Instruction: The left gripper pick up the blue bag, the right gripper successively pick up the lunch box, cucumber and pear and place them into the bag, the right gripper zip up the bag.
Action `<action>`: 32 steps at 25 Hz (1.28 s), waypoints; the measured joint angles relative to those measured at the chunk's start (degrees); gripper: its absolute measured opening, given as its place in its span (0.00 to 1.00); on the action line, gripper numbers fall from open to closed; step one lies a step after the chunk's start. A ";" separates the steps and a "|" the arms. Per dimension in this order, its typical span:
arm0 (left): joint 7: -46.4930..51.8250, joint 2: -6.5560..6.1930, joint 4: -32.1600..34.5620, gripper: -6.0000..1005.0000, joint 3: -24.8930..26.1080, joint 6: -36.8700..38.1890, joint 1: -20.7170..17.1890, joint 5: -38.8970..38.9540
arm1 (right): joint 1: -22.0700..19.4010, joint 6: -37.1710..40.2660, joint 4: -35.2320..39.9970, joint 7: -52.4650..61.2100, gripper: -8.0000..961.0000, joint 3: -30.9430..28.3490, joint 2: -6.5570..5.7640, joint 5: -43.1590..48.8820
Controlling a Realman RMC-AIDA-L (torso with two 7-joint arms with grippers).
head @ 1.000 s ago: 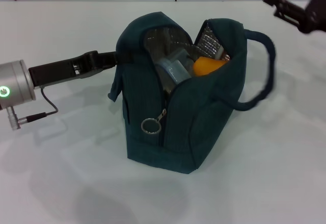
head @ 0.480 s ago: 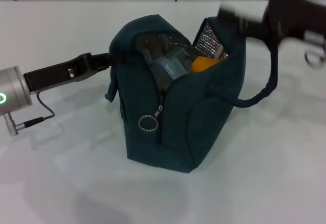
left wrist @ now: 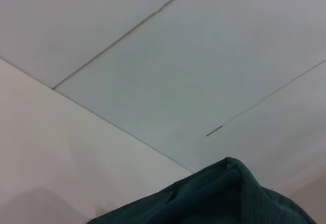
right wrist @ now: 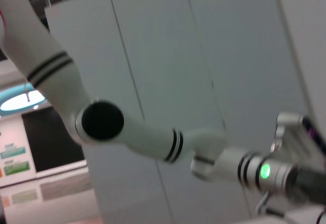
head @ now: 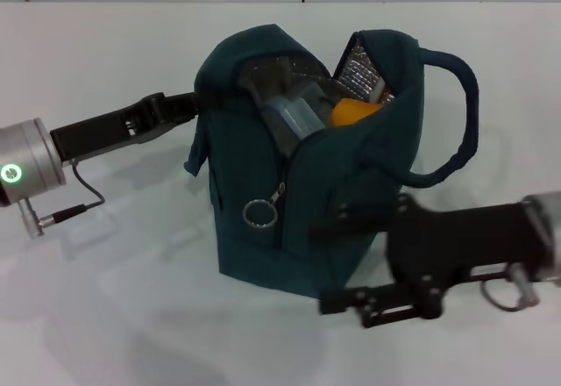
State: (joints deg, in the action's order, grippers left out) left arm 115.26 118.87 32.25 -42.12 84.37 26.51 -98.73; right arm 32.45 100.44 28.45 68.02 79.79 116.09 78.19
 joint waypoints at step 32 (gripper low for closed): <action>-0.11 0.32 -0.88 0.07 -0.06 0.73 -2.45 0.82 | 0.56 -23.47 -2.90 0.49 0.72 17.34 0.20 -17.05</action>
State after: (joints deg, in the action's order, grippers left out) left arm 115.15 119.19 31.37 -42.18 85.10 24.07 -97.91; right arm 33.01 76.97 25.55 68.51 97.13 116.29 61.14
